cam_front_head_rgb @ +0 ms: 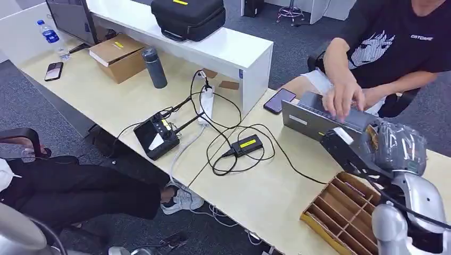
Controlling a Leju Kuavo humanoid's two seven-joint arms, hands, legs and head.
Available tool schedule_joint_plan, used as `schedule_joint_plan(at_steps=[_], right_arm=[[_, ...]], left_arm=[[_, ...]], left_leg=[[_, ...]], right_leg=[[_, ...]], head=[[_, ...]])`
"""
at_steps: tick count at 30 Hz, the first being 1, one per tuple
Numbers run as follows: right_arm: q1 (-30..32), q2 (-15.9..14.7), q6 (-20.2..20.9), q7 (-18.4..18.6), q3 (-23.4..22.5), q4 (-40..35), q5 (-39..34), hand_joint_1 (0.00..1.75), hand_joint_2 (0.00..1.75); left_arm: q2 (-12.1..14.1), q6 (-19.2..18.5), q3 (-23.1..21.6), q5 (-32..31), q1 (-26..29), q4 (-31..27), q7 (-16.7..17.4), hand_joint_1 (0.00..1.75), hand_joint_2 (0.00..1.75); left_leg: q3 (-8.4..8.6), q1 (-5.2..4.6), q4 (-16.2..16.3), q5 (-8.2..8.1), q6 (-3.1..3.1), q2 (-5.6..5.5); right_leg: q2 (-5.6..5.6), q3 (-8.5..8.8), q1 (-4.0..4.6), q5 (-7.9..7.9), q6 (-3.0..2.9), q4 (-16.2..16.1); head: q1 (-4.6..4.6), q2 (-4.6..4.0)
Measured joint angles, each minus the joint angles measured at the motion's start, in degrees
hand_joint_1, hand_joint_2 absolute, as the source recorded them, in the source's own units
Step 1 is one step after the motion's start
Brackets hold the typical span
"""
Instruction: Pass the card to the sensor for recognition and then transmit it.
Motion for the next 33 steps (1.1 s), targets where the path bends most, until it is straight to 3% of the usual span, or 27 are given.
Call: schedule_joint_plan(at_steps=[11, 12, 13, 20, 33], right_arm=[[0.6, 0.3, -1.1, 0.0, 1.7, -2.6, -3.3, 1.75, 1.75], [0.7, 0.3, -1.1, 0.0, 1.8, -3.0, -3.7, 1.50, 1.75], [0.8, 0.3, -1.1, 0.0, 1.8, -3.3, -4.6, 0.00, 1.75], [3.1, 0.5, -0.9, -3.9, 1.8, -7.3, -13.4, 0.00, 1.75], [5.5, 0.5, -0.9, -4.8, 1.8, -10.5, -14.1, 0.00, 1.75]], left_arm=[[0.1, 0.0, -0.4, 0.0, 0.0, 0.2, 0.0, 0.00, 1.75], [0.1, 0.0, -0.5, 0.0, 0.0, 0.2, 0.0, 0.00, 1.75], [0.1, 0.0, -0.5, 0.0, 0.0, 0.2, 0.0, 0.00, 1.75], [0.1, 0.0, -1.0, 0.2, 0.0, 0.3, 0.0, 0.00, 1.75], [0.1, 0.0, -1.0, 0.3, 0.0, 0.3, 0.0, 0.00, 1.75]], left_leg=[[-0.03, 0.00, 0.0, 0.00, 0.00, 0.01], [-0.05, 0.00, 0.0, 0.00, 0.00, 0.01], [-0.05, 0.00, 0.0, 0.00, 0.00, 0.01], [-0.09, 0.00, 0.0, -0.01, 0.00, 0.00], [-0.09, 0.00, 0.0, 0.00, 0.00, 0.01]], right_leg=[[0.01, -0.05, 0.00, 0.00, 0.00, 0.0], [0.01, -0.07, 0.00, 0.00, 0.00, 0.0], [0.01, -0.07, 0.00, 0.00, 0.00, 0.0], [0.01, -0.11, 0.00, -0.01, 0.00, 0.0], [0.01, -0.11, 0.00, 0.01, 0.00, 0.0]], head=[[0.00, 0.00], [0.00, 0.00], [0.00, 0.00], [0.00, 0.00], [0.00, 0.00]])
